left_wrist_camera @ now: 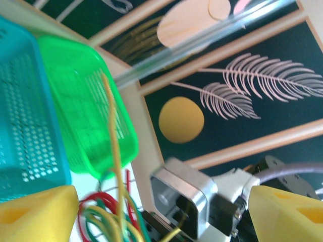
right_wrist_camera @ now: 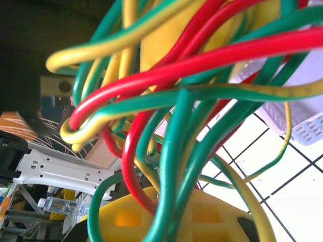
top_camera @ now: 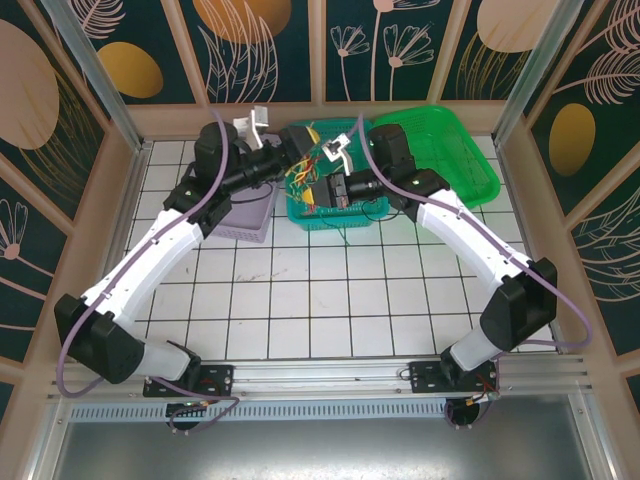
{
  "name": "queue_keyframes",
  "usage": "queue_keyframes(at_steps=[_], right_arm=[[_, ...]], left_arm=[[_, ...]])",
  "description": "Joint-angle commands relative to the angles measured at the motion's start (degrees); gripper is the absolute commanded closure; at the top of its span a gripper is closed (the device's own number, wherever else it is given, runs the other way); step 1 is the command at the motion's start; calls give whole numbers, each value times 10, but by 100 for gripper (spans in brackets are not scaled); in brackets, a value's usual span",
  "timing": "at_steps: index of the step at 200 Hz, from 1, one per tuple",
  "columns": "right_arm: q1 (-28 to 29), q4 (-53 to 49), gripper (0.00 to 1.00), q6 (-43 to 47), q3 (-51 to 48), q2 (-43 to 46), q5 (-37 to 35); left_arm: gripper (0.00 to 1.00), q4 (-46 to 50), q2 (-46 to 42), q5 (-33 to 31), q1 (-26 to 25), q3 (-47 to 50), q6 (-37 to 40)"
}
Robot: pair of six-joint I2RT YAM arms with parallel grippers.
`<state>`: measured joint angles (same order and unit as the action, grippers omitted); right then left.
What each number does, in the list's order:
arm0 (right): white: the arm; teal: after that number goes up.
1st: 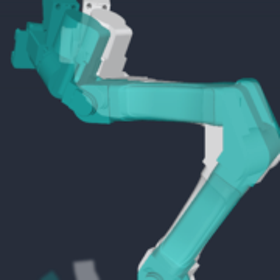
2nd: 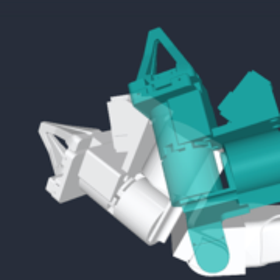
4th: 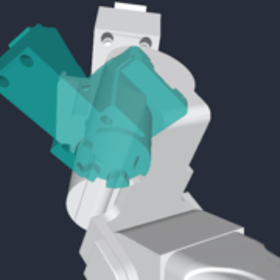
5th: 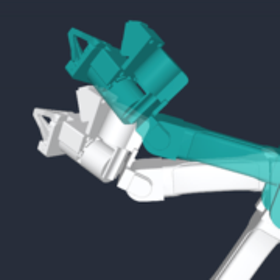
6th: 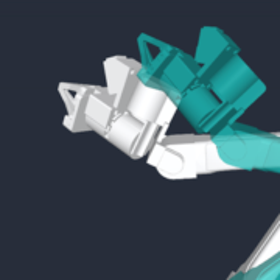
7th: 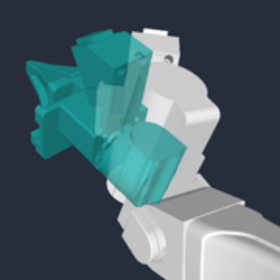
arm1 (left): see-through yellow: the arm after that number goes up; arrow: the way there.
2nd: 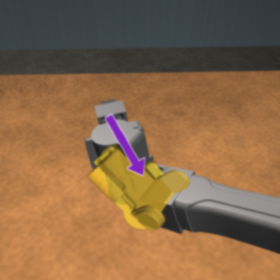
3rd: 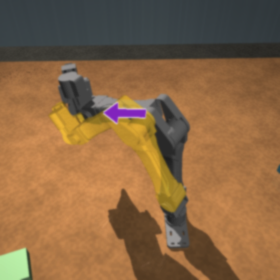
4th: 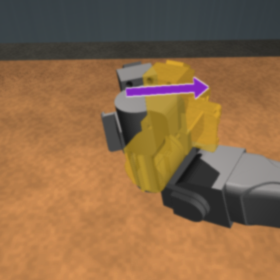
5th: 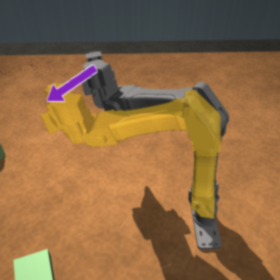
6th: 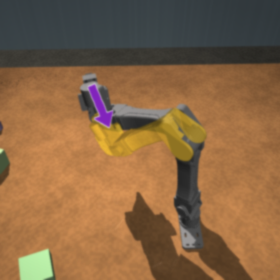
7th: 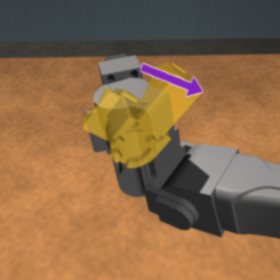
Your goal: Untangle the cables
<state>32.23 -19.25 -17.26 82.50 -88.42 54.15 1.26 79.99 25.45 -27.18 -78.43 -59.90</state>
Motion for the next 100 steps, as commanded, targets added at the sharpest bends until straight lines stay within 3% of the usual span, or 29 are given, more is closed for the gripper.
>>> queue_keyframes(at_steps=[1,17,56,100], right_arm=[[-5,-29,100,34,3,30,21],[-6,-48,100,48,9,25,17],[-6,-92,100,80,21,16,-29],[-6,-103,100,84,33,2,-6]], left_arm=[[13,19,-11,19,21,7,35],[13,48,7,52,21,1,48],[12,65,4,64,20,14,35],[24,97,18,114,-10,26,70]])
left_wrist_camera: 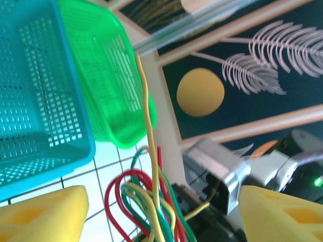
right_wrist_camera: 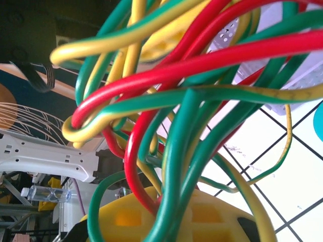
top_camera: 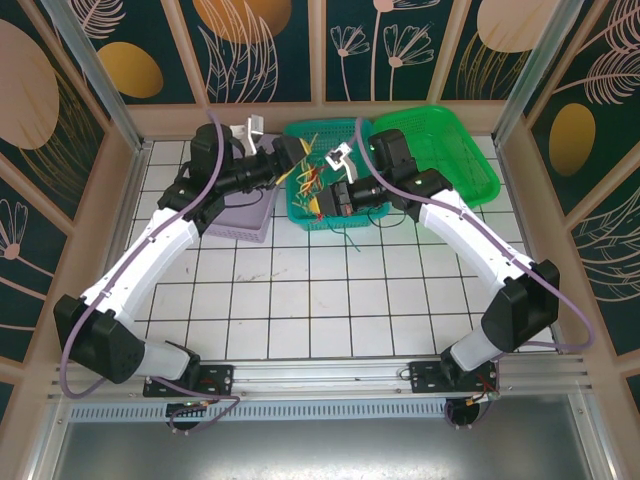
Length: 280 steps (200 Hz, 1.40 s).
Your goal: Untangle the cables
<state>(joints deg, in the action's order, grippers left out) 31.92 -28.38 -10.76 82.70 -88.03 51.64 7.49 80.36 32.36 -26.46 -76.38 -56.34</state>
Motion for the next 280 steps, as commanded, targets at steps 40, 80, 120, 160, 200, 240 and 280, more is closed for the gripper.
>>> queue_keyframes(at_steps=[40,80,120,160,200,240,280], right_arm=[[-2,11,100,-6,27,-5,117],[-3,66,100,-71,-10,0,224],[-2,110,100,-140,-39,-11,291],[-23,42,60,-78,-17,3,117],[-9,115,11,-45,-69,80,-133],[153,87,7,87,-37,71,-541],[214,90,7,122,-3,23,-700]], left_arm=[[35,-12,31,63,-25,30,44],[81,-146,18,66,-25,79,-11],[100,-223,-10,40,-25,107,-31],[100,-217,-16,-13,-25,108,-88],[100,-108,15,-15,-29,49,-117],[100,-32,30,-69,-30,23,-180],[100,-33,32,-107,-37,20,-222]])
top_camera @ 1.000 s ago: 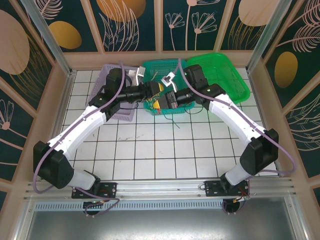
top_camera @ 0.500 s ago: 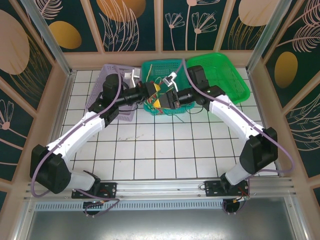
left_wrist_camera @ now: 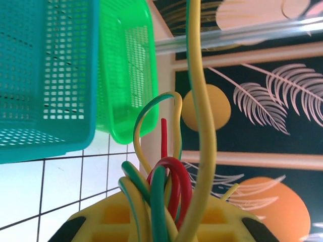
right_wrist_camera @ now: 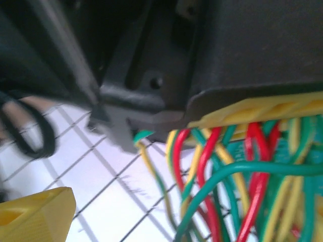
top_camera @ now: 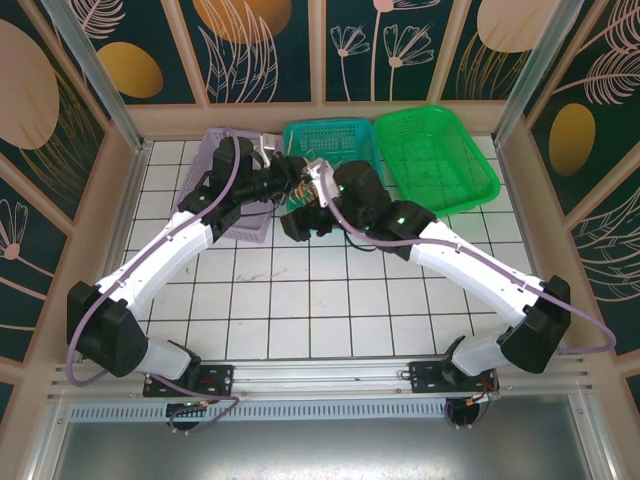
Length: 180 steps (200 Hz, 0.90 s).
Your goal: Untangle the cables
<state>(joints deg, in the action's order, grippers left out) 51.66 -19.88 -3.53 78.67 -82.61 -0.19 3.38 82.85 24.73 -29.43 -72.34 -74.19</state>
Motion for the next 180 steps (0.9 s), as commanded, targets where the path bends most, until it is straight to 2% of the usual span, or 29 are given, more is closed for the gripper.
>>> queue_keyframes(at_steps=[1,19,42,61,73,78,88,91,98,101,118,129,141,158,180], right_arm=[[17,5,7,50,38,-33,-183],[17,6,16,37,58,-55,-162],[9,-14,39,3,85,-76,-113],[2,-43,66,-21,89,-86,-80],[-8,-48,85,-38,78,-78,-33],[-16,-44,89,-48,72,-72,-10],[-43,-35,93,-80,60,-59,96],[-55,-27,95,-97,53,-54,151],[-82,-10,97,-126,42,-48,230],[-97,3,100,-147,33,-45,292],[-136,67,100,-220,-4,-31,467],[-146,103,100,-268,-21,-25,553],[-147,129,100,-312,-30,-25,619],[-143,119,100,-343,-31,-32,677],[-135,43,100,-329,-17,-45,704]], left_arm=[[100,7,7,-30,-8,-21,-44],[100,-1,13,-30,-14,-28,-45],[100,-10,9,-41,-14,-29,-45],[100,-19,5,-49,-15,-31,-45],[100,-26,2,-57,-15,-32,-36],[100,-32,0,-61,-14,-30,-30],[100,-54,-7,-70,-15,-23,-12],[100,-66,-9,-72,-14,-20,-5],[100,-98,-17,-77,-14,-7,8],[100,-113,-21,-79,-13,-1,12],[100,-208,-42,-81,-7,37,53],[100,-260,-53,-74,-1,61,76],[100,-336,-60,-54,9,91,87],[100,-411,-68,-35,17,123,127],[100,-495,-79,-36,17,158,176]])
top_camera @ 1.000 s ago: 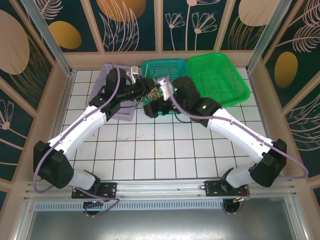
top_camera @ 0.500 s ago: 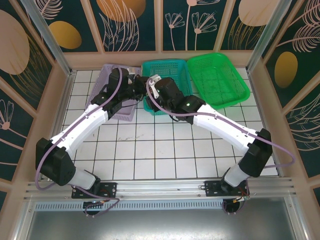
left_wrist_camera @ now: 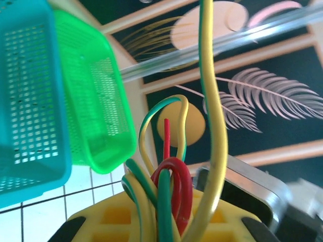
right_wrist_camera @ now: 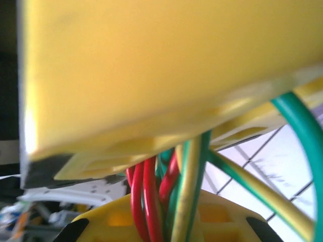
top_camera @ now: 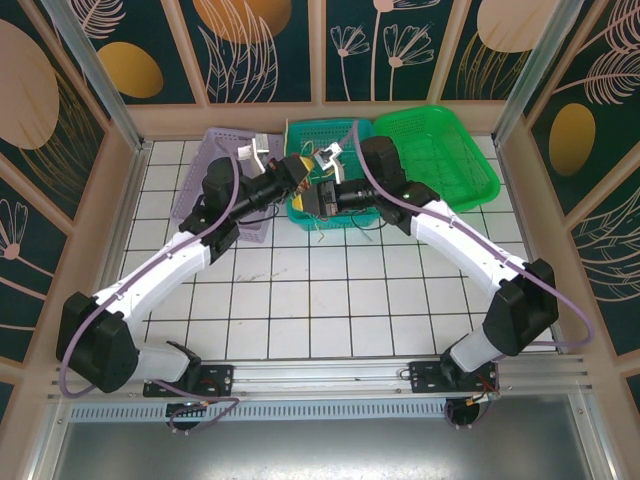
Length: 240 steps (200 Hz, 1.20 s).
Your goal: Untangle the cables
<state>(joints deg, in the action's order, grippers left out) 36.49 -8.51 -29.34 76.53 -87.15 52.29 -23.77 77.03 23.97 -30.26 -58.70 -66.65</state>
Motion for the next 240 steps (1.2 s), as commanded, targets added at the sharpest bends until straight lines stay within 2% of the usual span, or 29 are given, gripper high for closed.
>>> queue_keyframes(at_steps=[1,26,54,70,85,94,103,132,154,204,240], right_arm=[[17,-73,100,-70,4,0,180],[21,-112,100,-63,-2,-4,168],[-4,-171,100,-11,19,-1,68],[-24,-171,72,9,28,24,-13],[-27,-169,41,43,30,60,-127],[-28,-149,31,53,8,86,-171],[-35,-115,28,49,-22,110,-181],[-46,-16,26,1,-101,144,-144],[-42,22,30,-36,-125,135,-115],[-22,90,31,-79,-126,121,-127],[-7,94,30,-84,-120,121,-147]], left_arm=[[100,-226,-21,-30,25,23,102],[100,-235,-21,-43,25,26,121],[100,-234,-21,-42,25,45,90],[100,-187,-24,-34,22,39,67],[100,-133,-25,-16,14,33,54],[100,-108,-26,-9,5,33,51],[100,-100,-28,-7,-7,34,48],[100,-103,-41,-27,-28,73,29],[100,-107,-45,-38,-29,80,21],[100,-97,-24,-22,-35,71,18],[100,-81,-15,-26,-39,69,23]])
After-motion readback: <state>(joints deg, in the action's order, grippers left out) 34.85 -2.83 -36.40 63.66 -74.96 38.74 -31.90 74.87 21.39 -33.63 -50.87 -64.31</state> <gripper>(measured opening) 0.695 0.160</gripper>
